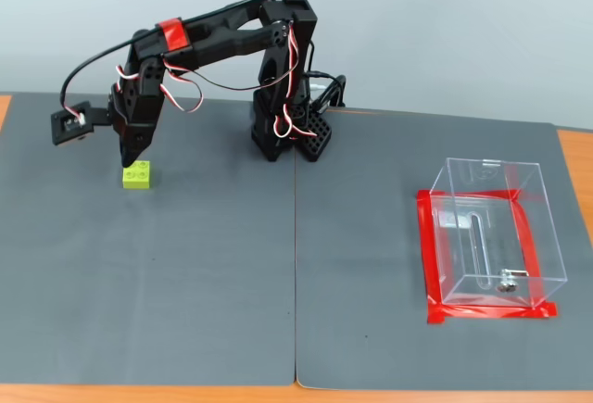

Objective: Pick the green lego block and place it into the transparent box

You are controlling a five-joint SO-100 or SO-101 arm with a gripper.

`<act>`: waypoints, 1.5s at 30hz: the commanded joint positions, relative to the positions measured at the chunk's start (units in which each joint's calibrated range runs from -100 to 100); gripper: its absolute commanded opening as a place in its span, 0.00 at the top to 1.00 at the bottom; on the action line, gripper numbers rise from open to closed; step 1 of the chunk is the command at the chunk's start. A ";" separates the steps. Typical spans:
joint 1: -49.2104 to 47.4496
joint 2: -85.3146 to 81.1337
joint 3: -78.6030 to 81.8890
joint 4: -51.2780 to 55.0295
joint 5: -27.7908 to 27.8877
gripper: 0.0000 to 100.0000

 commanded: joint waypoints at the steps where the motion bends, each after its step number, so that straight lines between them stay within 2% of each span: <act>1: -0.90 0.23 -2.16 -0.38 -0.12 0.80; 8: -0.75 2.95 -2.16 -0.90 -2.21 0.67; 20: -1.05 8.97 -3.07 -1.16 -2.26 0.67; 28: -0.98 11.09 -2.97 -7.07 -2.26 0.67; 45: -0.38 14.90 -2.34 -7.07 -2.15 0.67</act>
